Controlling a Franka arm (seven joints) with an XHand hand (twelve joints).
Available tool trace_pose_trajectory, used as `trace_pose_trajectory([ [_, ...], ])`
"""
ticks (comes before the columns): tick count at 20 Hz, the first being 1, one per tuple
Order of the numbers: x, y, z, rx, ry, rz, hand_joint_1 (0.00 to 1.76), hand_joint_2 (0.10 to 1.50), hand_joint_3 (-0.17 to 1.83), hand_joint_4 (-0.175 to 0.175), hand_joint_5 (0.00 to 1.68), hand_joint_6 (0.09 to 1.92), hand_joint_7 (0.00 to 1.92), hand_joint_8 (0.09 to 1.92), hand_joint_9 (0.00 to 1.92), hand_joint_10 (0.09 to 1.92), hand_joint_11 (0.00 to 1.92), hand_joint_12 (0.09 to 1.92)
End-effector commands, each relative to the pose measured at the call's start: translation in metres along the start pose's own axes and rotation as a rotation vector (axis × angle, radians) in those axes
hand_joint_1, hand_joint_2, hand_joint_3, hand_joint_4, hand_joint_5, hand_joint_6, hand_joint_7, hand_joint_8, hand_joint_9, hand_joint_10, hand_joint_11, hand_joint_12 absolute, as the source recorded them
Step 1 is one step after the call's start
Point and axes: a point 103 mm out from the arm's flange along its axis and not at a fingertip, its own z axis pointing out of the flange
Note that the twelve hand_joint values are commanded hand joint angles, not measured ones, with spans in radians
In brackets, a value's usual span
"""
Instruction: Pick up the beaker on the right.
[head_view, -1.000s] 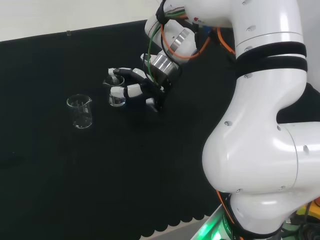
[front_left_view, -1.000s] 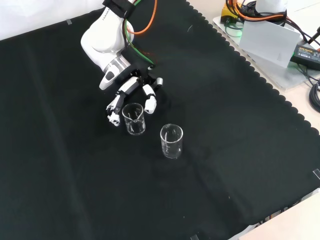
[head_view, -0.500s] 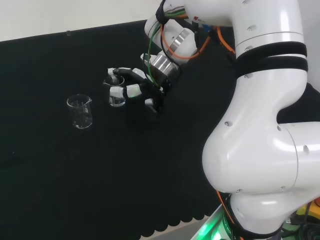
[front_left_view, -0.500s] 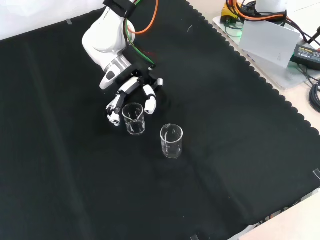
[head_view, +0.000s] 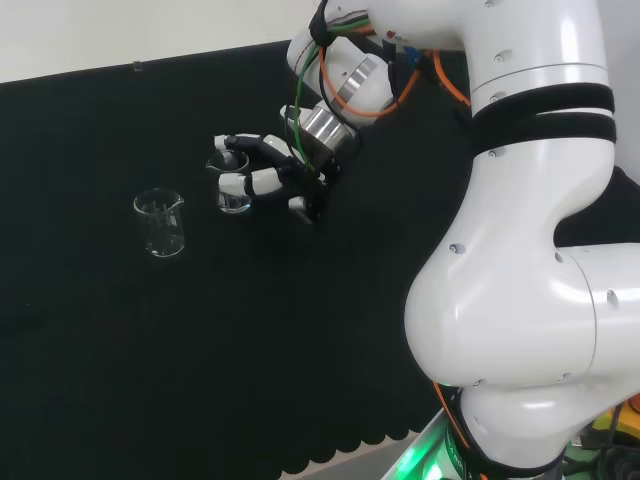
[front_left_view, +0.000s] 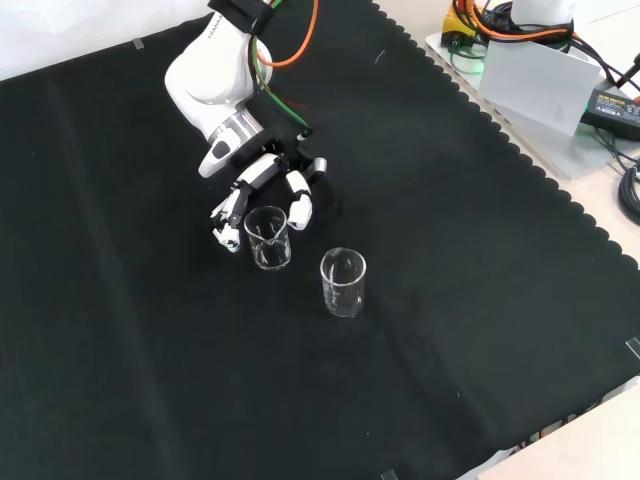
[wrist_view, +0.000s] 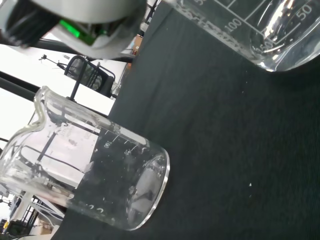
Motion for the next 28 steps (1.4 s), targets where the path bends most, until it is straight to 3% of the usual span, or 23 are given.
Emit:
trace_pose_trajectory([
  [1,0.003,0.005,0.009,0.004,-0.025,-0.005,0.96,0.51,0.65,-0.066,0.47,0.09,0.36,0.65,0.43,0.62,0.0,1.3],
  [17,-0.003,0.006,0.019,-0.015,-0.056,0.015,1.0,0.52,0.68,-0.055,0.56,0.13,0.42,0.63,0.49,0.59,0.0,1.32],
  [18,-0.003,0.006,0.019,-0.024,-0.058,0.017,1.0,0.53,0.67,-0.05,0.59,0.22,0.46,0.62,0.53,0.57,0.0,1.33],
  [21,-0.003,0.006,0.02,-0.053,-0.048,0.02,1.03,0.56,0.68,-0.029,0.62,0.73,0.6,0.6,0.64,0.53,0.06,1.33],
  [23,-0.001,0.005,0.02,-0.095,-0.052,0.03,1.05,0.58,0.68,-0.013,0.69,0.91,0.67,0.61,0.69,0.53,0.1,1.33],
  [24,-0.002,0.005,0.019,-0.128,-0.028,0.045,1.05,0.69,0.59,0.04,0.82,0.95,0.74,0.61,0.74,0.53,0.14,1.34],
  [25,-0.002,0.004,0.018,-0.157,0.001,0.062,1.07,0.77,0.51,0.063,0.93,0.95,0.85,0.63,0.83,0.54,0.24,1.33],
  [26,0.0,0.004,0.016,-0.19,-0.007,0.066,1.14,0.8,0.47,0.055,1.0,0.95,1.01,0.63,0.96,0.55,0.39,1.31],
  [28,0.005,0.004,0.011,-0.232,-0.014,0.063,1.25,0.72,0.59,-0.026,1.09,0.89,1.26,0.61,1.22,0.55,0.81,1.12],
])
